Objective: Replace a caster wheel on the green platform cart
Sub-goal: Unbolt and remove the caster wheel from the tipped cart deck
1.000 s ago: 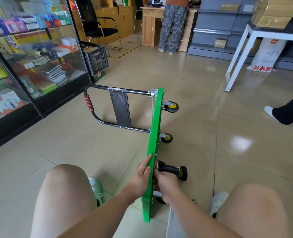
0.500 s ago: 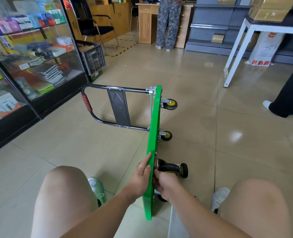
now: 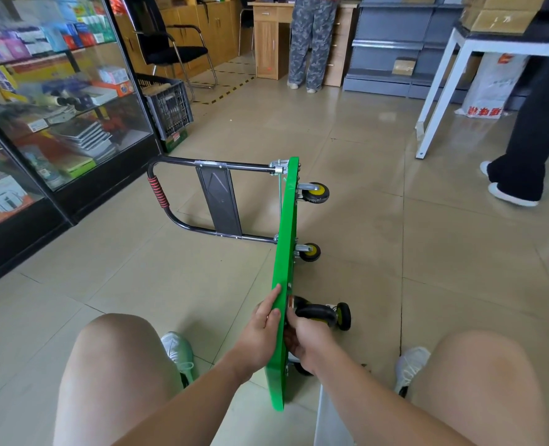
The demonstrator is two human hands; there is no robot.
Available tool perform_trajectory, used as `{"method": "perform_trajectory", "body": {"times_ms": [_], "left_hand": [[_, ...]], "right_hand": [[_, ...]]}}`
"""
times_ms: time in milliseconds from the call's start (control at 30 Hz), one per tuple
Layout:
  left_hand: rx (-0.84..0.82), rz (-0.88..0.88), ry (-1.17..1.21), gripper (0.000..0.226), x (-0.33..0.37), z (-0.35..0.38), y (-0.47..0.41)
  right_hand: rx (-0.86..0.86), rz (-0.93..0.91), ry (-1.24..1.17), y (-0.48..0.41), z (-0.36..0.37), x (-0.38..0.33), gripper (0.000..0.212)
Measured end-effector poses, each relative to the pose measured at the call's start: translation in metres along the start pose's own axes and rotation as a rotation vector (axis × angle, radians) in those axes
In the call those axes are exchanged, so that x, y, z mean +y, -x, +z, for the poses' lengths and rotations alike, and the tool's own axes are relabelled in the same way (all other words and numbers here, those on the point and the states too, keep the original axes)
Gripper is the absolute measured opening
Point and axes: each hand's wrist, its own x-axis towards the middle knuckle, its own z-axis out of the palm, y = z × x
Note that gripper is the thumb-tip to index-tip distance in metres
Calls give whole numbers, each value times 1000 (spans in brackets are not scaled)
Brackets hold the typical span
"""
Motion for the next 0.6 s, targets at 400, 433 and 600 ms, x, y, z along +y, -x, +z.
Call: {"method": "perform_trajectory", "body": {"times_ms": [400, 433, 600], "left_hand": [[0, 0, -85, 48, 0, -3, -5], [-4, 0, -96, 48, 0, -3, -6], [-4, 5, -147, 46, -1, -1, -14]], "right_hand": [[221, 32, 0, -5, -50, 16, 2], [246, 53, 13, -10, -59, 20, 3], [322, 109, 226, -38, -109, 45, 6]]}}
